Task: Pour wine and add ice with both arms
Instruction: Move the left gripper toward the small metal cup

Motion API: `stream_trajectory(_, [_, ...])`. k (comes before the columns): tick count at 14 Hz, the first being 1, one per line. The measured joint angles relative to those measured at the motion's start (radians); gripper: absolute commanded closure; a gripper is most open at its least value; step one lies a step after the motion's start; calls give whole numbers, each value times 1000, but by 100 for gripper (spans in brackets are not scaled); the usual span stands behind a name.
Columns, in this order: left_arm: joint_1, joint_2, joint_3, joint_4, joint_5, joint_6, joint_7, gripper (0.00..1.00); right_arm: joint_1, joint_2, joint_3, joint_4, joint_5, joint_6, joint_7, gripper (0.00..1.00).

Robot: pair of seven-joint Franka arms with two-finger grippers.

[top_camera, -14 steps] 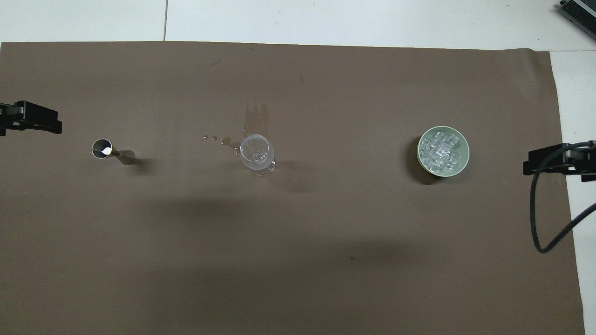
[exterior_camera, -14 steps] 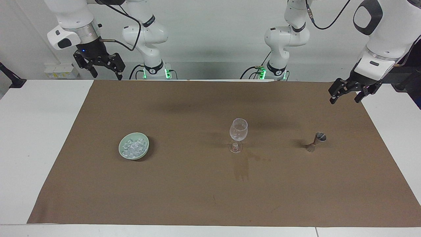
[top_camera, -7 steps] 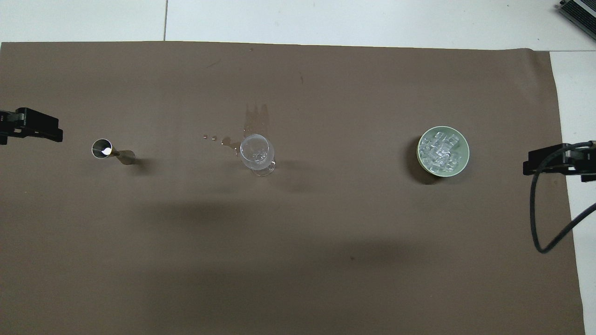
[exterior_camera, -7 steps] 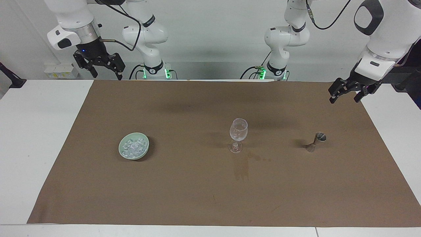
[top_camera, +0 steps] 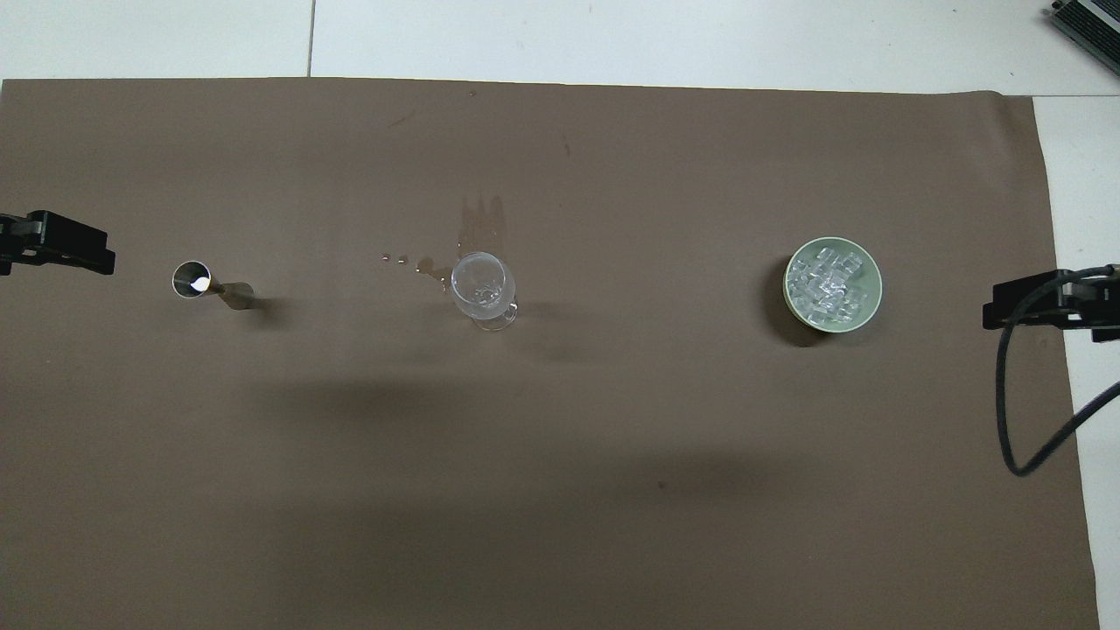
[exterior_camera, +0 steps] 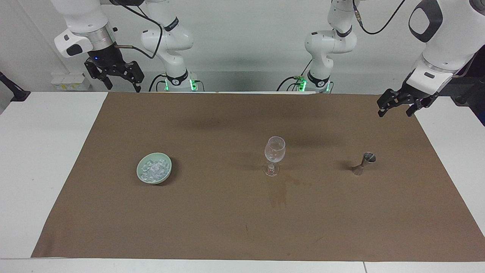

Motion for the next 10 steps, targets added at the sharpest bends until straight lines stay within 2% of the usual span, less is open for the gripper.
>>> stream_trajectory(7, [185, 10, 6, -7, -205, -1, 537, 0, 0, 0, 0, 0, 0, 0, 0, 0])
stream_trajectory(10, [261, 25, 7, -62, -318, -1, 775, 0, 0, 0, 0, 0, 0, 0, 0, 0])
